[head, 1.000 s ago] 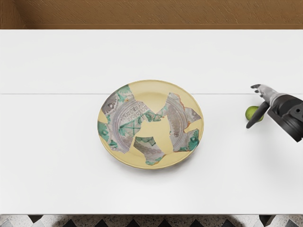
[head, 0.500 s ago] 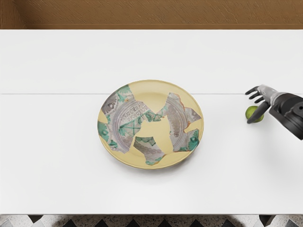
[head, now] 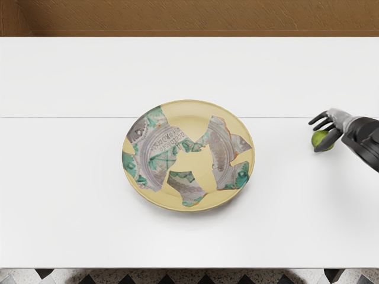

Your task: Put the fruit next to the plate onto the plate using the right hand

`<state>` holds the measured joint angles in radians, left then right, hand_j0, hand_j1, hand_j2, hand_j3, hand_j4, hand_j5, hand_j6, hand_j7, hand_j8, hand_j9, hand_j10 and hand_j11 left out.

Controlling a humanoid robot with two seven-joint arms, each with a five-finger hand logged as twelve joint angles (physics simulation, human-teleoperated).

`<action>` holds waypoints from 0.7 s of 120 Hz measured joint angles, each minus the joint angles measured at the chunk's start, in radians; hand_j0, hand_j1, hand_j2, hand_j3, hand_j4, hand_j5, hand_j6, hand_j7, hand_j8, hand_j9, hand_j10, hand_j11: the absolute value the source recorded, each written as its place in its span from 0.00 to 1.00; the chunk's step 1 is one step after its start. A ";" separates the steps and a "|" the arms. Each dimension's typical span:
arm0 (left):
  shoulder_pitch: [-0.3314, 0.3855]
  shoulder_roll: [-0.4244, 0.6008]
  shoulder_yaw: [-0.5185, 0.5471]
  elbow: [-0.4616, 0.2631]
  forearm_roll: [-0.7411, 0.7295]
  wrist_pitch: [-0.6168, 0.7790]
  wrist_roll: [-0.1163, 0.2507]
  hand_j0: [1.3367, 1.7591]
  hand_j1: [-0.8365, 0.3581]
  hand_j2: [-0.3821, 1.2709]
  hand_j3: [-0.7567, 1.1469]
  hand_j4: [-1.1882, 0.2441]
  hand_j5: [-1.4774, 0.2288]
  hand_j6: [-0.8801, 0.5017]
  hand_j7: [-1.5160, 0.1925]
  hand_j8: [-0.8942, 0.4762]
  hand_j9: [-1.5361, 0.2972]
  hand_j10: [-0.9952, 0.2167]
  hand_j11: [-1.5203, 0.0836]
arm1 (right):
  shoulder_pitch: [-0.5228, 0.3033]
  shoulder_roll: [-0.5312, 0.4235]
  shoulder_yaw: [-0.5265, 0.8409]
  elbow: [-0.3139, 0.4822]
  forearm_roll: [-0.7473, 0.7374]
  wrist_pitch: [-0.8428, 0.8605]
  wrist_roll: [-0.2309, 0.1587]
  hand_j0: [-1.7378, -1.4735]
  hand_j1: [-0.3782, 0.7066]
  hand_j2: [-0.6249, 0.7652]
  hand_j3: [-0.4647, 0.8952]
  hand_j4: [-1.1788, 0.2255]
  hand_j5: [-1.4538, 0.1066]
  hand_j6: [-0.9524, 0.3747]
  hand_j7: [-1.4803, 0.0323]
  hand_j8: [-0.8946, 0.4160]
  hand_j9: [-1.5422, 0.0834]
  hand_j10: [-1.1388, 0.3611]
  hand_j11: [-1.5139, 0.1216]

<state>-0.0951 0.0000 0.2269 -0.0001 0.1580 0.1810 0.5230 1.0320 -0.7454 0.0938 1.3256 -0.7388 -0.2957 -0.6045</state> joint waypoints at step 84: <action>0.000 0.000 0.000 0.000 0.000 0.000 0.000 0.76 0.99 0.23 0.40 0.83 0.87 0.64 0.89 0.65 0.84 0.82 0.95 | 0.009 -0.001 0.093 0.000 0.009 0.127 -0.007 0.31 0.55 0.70 0.34 0.37 0.36 0.37 0.40 0.46 0.39 0.42 0.37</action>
<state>-0.0951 0.0000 0.2268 -0.0001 0.1580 0.1810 0.5230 1.0412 -0.7462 0.1866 1.3256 -0.7302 -0.1690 -0.6111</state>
